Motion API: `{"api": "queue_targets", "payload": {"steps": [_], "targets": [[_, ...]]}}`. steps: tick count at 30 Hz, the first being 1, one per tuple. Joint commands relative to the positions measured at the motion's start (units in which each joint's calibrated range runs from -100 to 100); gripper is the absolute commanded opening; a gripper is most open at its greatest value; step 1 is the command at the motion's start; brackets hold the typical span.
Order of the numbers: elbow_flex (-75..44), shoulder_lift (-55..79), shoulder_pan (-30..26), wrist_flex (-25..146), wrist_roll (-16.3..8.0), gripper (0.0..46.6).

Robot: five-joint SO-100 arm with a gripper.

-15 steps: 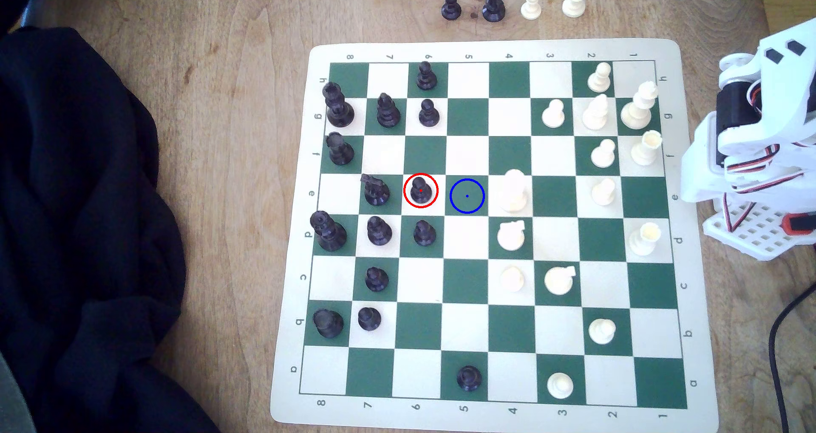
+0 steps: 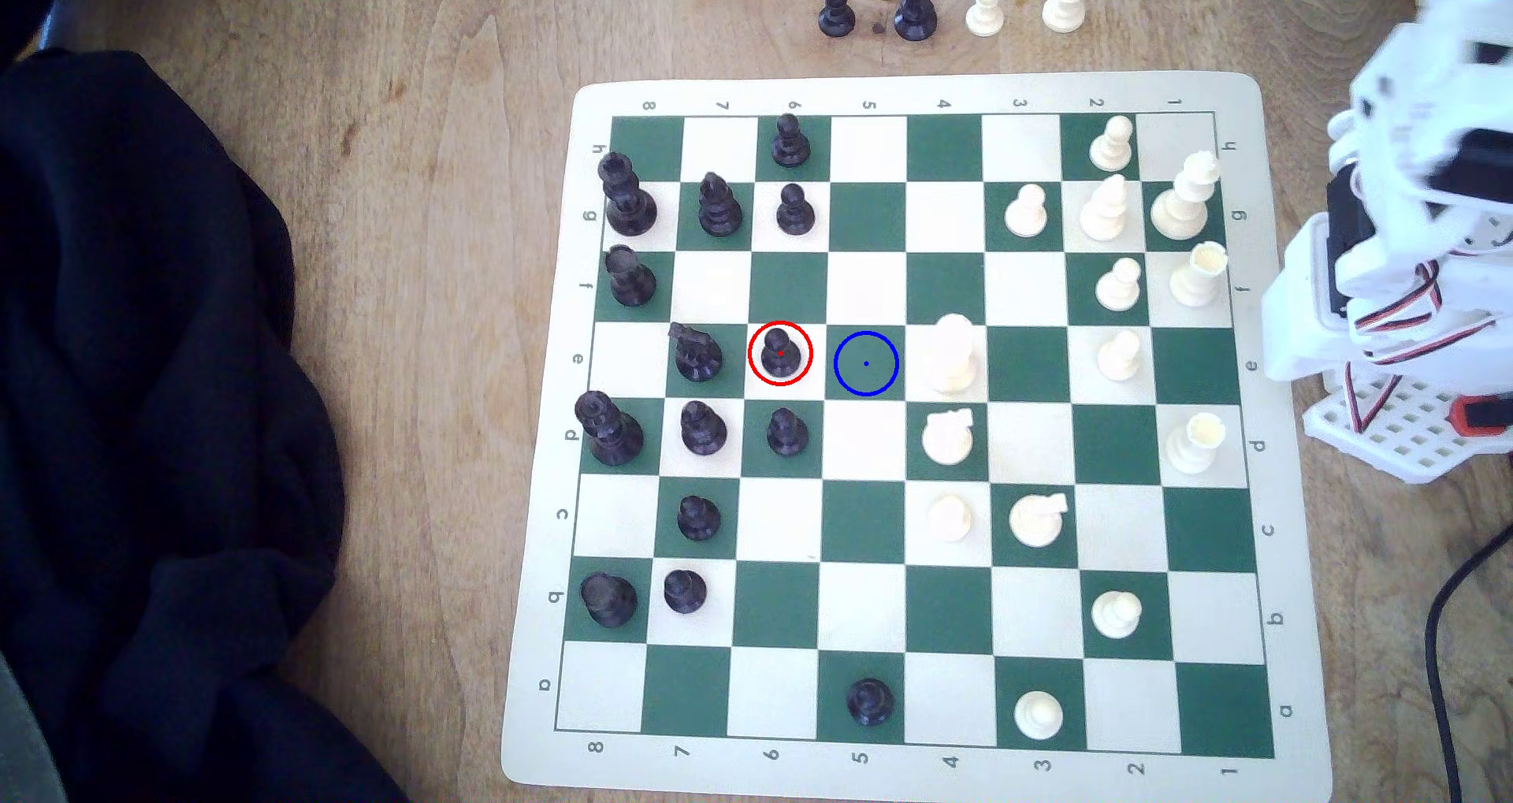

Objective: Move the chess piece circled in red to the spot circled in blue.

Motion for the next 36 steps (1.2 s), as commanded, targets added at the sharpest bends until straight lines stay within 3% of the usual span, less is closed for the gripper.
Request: {"api": "queue_targets", "payload": {"steps": [1, 11, 13, 17, 22, 27, 36], "targets": [[-2.2, 0.1, 1.8, 26.1, -0.2, 0.2], [-12.2, 0.1, 2.3, 60.1, -0.1, 0.2], [-16.2, 0.2, 3.4, 71.0, 0.1, 2.3], [-19.5, 1.3, 4.3, 80.2, 2.7, 0.3], [-33.3, 16.9, 3.9, 92.3, 2.6, 1.6], [-48.8, 30.1, 1.6, 104.6, 0.4, 2.4], [-56.1, 45.7, -2.1, 115.4, 0.2, 2.7]]}}
